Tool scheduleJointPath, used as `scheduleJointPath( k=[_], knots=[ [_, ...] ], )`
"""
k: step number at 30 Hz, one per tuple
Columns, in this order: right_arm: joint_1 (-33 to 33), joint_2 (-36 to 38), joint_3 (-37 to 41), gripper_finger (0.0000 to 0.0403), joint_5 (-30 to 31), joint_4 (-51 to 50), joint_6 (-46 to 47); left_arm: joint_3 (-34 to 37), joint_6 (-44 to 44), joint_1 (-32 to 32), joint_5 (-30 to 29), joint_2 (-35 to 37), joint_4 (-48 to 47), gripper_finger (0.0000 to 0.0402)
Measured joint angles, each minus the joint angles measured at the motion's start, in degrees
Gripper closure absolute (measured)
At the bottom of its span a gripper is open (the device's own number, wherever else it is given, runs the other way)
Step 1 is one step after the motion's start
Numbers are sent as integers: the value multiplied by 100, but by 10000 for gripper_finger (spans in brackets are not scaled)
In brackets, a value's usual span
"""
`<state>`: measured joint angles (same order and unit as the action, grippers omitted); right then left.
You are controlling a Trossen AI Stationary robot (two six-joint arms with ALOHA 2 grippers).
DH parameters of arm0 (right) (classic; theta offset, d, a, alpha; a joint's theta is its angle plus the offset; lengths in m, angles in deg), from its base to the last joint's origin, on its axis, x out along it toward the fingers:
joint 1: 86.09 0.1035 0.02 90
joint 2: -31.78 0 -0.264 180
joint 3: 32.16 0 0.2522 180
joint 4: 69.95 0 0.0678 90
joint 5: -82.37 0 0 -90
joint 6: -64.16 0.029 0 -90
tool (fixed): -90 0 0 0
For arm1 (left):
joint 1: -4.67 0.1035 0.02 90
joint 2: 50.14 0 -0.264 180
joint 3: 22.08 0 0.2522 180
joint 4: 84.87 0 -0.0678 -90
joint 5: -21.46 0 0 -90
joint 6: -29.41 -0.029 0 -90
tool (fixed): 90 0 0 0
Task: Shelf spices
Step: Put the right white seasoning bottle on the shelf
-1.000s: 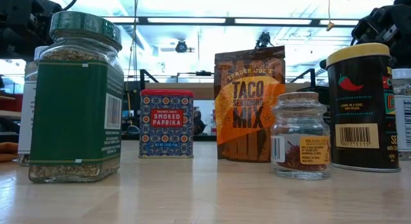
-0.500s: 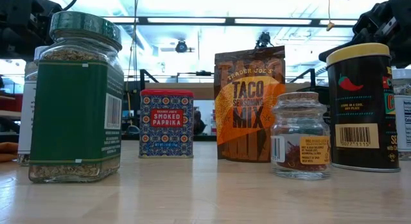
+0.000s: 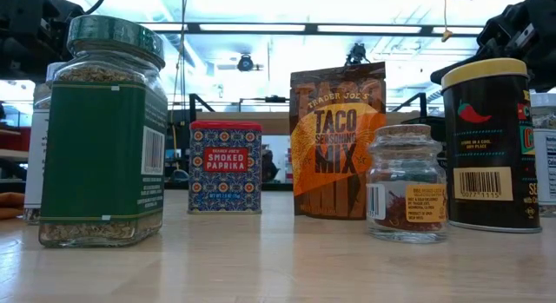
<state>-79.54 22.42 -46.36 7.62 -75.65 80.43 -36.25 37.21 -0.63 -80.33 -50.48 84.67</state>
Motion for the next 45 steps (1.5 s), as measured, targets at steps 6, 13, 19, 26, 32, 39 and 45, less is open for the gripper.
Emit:
scheduleJointPath(
  k=[6, 13, 19, 26, 32, 39, 45],
  knots=[
    [7, -103, -168, 401, 22, -16, -264, -2, -1, 2, -1, 0, 0, 193],
    [7, -364, -234, 401, 157, -18, -337, 0, -1, 0, -2, 0, 0, 193],
    [53, -675, -281, 402, 164, 0, -301, 0, 0, 2, 0, 0, 0, 193],
    [289, -1246, -817, 402, 336, -223, -296, -2, -1, 2, -1, 0, 0, 193],
    [611, -1999, -1707, 403, 905, -1377, 121, -2, -2, 2, -2, 0, 0, 193],
    [976, -3086, -3143, 403, 1113, -3601, 1375, -1, 0, 2, -1, 0, 0, 193],
    [1185, -3968, -4405, 403, 973, -5234, 2173, -1, -2, 0, 0, 0, 0, 193]
  ],
)
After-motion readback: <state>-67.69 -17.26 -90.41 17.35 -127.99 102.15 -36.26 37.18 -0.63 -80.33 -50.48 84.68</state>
